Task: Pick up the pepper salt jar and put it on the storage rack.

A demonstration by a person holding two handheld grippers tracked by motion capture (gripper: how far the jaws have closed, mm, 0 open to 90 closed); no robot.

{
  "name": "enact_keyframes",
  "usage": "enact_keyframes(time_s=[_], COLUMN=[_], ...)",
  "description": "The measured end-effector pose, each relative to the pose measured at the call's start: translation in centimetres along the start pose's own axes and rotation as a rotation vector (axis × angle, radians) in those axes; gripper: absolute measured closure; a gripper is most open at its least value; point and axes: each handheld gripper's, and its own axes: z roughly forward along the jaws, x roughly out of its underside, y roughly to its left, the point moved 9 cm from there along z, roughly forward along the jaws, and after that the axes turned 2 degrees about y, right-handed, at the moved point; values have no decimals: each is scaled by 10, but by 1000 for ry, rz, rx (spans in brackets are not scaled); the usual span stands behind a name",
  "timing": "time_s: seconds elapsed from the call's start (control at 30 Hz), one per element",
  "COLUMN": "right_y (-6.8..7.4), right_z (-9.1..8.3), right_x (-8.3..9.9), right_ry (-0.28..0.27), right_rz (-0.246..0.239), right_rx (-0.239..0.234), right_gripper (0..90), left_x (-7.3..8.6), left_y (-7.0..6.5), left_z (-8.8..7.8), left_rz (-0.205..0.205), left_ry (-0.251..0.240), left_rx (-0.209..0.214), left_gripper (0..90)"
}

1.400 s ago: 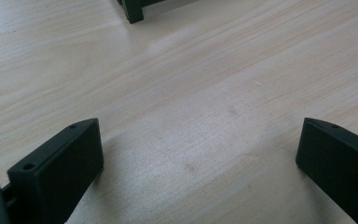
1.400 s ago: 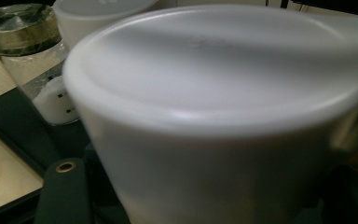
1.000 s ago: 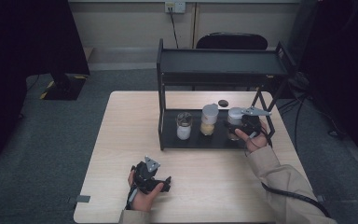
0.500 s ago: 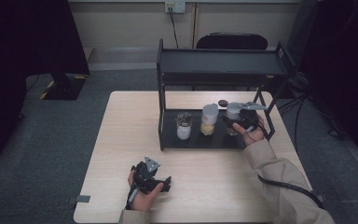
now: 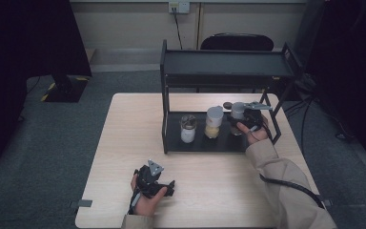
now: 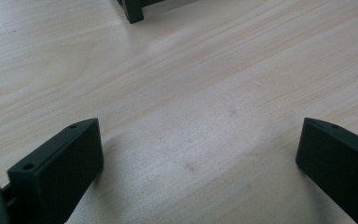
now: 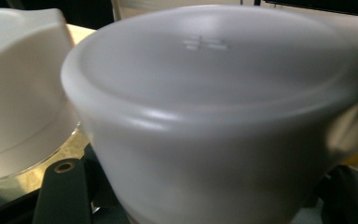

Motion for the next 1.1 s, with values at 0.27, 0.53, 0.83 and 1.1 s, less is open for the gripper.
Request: enact_keyframes(time_s=[0.27,0.53,0.83,1.1], right_y=[-2,-3,-6,-7], right_z=[5,9,10,8], right_x=[-1,2,5,6], right_ry=[-4,-9,-16,-10], right_rz=[-8,-13,-4,-1], right_rx=[1,-10,-12,-18], right_gripper=[297,297,297,295], left_x=[0,0,0,0], left_y=[0,0,0,0], left_z=[0,0,0,0], left_rz=[0,0,0,0], left_ry=[0,0,0,0], left_rx=[0,0,0,0], left_gripper=[0,0,0,0])
